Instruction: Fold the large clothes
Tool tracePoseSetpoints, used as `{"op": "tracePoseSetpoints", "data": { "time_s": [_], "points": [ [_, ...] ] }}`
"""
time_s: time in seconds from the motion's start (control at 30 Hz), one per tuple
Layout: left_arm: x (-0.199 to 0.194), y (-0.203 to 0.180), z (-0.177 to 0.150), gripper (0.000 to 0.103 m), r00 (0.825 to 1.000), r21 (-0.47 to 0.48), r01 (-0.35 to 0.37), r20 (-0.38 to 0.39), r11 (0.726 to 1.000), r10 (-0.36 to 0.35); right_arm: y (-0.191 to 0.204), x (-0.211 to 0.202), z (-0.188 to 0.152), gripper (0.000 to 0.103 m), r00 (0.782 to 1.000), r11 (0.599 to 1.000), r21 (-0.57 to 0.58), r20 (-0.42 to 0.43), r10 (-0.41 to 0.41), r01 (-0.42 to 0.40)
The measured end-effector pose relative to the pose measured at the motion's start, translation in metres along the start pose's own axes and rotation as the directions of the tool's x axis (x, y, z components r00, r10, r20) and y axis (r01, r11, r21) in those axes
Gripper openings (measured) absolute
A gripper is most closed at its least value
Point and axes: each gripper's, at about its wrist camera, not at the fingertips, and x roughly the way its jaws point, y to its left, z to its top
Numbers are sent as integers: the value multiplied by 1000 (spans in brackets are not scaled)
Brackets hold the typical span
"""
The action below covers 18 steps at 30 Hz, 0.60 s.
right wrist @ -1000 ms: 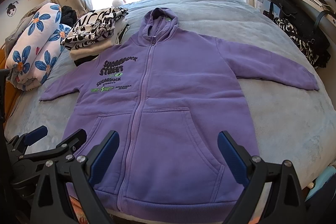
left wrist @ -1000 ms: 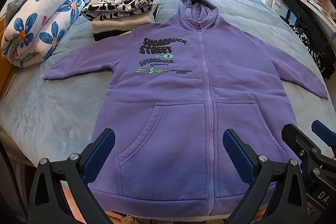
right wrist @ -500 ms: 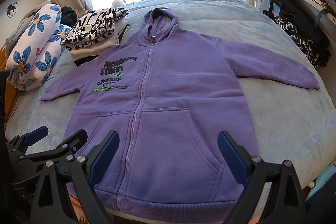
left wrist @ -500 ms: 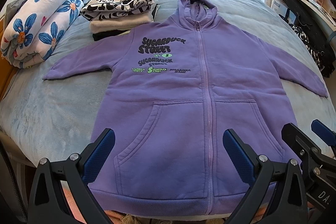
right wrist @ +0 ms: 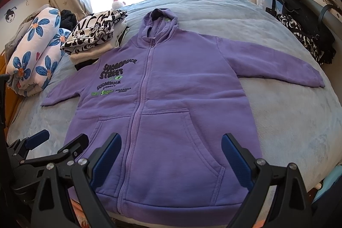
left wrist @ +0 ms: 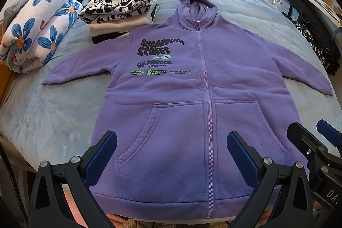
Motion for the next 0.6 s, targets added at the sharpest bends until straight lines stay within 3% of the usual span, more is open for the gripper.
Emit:
{"op": "tracePoseSetpoints", "data": {
  "time_s": [0.37,0.6],
  "points": [
    [-4,-14,4,102,1000,39,1,2,999,-1,-22,-3,4,95,1000,999,37,18,16,-17],
    [-9,-26,12,102,1000,48,12,18,999,-13,-40,-15,7,95,997,999,46,74,0,-3]
  ]
}}
